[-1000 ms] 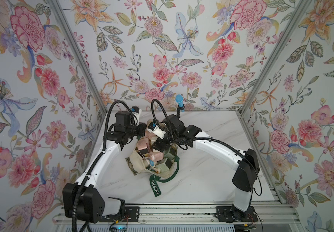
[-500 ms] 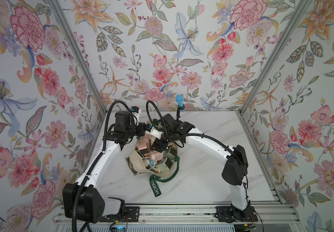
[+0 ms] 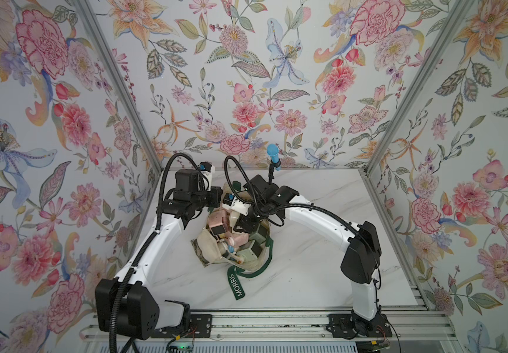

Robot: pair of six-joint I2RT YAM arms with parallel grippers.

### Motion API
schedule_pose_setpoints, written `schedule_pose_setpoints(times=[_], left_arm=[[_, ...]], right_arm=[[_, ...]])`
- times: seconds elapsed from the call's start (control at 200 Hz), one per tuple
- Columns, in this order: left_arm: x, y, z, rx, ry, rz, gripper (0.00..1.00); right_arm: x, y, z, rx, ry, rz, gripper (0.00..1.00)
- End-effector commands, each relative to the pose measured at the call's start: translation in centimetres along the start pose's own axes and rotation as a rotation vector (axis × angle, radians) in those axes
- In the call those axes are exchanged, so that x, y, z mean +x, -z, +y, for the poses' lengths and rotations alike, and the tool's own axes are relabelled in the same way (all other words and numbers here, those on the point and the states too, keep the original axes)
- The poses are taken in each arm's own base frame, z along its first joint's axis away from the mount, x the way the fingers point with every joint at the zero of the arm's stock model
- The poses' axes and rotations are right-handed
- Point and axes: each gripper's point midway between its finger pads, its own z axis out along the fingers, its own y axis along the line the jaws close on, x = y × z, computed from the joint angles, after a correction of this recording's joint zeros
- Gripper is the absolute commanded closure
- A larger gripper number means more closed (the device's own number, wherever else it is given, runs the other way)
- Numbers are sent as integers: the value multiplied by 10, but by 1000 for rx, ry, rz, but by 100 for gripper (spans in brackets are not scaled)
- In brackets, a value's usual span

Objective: Take out the pencil sharpeners from the tote bags
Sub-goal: Pick up the pencil sharpener from the canvas bag.

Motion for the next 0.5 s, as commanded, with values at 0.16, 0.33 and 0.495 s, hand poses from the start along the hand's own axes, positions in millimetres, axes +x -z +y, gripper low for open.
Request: schedule_pose_setpoints(times=[0.16,0.33,0.495], left_arm=[[3,7,0,-8,8,-2,100],[5,6,2,-14,10,2,100],[4,6,3,-21,9,1,100]], right_arm=[[-14,23,17,-45,-68,-39,66],[-25,45,16,5,-99,-80,79],[-36,72,15,63,-125,-165,84]])
